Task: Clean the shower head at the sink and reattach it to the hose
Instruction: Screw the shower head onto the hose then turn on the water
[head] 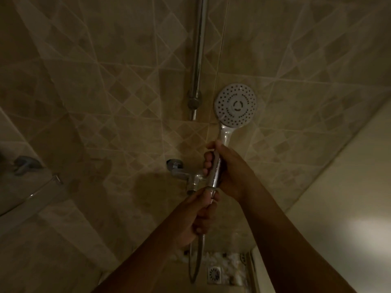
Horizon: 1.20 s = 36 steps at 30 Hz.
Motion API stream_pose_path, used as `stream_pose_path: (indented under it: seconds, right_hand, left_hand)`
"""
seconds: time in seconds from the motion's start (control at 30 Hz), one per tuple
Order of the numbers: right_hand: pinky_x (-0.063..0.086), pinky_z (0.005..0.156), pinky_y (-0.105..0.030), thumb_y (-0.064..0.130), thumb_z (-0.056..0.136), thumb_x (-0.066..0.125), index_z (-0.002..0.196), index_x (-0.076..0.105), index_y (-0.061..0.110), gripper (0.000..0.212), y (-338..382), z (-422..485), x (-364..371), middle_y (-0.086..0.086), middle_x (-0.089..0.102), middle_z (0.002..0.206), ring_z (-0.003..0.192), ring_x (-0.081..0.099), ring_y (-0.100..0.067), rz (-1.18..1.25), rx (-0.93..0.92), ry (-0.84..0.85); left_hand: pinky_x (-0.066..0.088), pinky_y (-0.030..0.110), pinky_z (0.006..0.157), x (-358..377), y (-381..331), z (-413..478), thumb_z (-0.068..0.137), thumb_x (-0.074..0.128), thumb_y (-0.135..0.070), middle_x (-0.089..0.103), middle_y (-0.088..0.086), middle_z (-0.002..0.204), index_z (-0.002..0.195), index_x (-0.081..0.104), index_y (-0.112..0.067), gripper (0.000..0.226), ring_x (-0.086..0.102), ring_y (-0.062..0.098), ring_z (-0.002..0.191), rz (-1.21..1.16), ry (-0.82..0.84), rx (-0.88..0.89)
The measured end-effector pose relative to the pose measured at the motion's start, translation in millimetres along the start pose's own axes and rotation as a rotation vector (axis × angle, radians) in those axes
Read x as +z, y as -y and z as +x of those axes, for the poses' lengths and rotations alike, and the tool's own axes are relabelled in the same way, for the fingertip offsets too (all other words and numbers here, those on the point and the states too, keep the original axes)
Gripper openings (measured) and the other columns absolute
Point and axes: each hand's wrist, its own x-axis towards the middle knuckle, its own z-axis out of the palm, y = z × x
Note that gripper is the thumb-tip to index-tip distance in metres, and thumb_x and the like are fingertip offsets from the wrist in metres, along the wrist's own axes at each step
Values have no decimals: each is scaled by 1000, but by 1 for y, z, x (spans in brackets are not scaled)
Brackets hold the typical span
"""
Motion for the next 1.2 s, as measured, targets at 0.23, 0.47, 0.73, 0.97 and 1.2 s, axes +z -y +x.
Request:
stream_pose_path:
  seconds: [0.23, 0.47, 0.73, 0.97, 1.2]
  right_hand:
    - [53, 91, -56, 38, 82, 72, 138, 51, 7, 67, 8, -1, -1, -24, 64, 123, 108, 66, -37, 337, 79, 534]
    - [47, 47, -23, 36, 91, 59, 119, 61, 13, 36, 5, 3, -5, 6, 47, 52, 44, 45, -6, -17, 66, 85]
    - [44, 44, -26, 31, 94, 62, 89, 56, 5, 28, -7, 5, -1, -1, 46, 47, 40, 45, -14, -248, -62, -357]
    - [57, 78, -41, 61, 82, 55, 132, 55, 13, 68, 26, -3, -8, -9, 70, 94, 82, 68, -22, 180, 82, 326]
    - [58, 63, -34, 53, 90, 53, 144, 42, 13, 68, 19, -4, -6, -14, 74, 94, 66, 70, -18, 342, 30, 546]
  left_hand:
    - [21, 18, 40, 10, -7, 3, 87, 70, -47, 26, -7, 57, 99, 69, -20, 29, 20, 6, 40, -170, 358, -126]
    - [27, 17, 39, 7, 3, 8, 93, 58, -43, 34, -5, 60, 99, 60, -16, 28, 26, 4, 42, -18, 57, -38]
    - [22, 19, 39, 18, 18, 13, 88, 59, -44, 37, -6, 61, 92, 60, -16, 29, 28, 5, 45, 266, -257, 90]
    - [22, 16, 38, 19, -7, 5, 88, 65, -43, 29, -6, 57, 96, 64, -16, 29, 24, 3, 39, -84, 152, -27]
    - [26, 16, 39, 19, 1, 6, 93, 63, -43, 31, -7, 58, 102, 65, -16, 29, 28, 2, 39, -161, 364, -75]
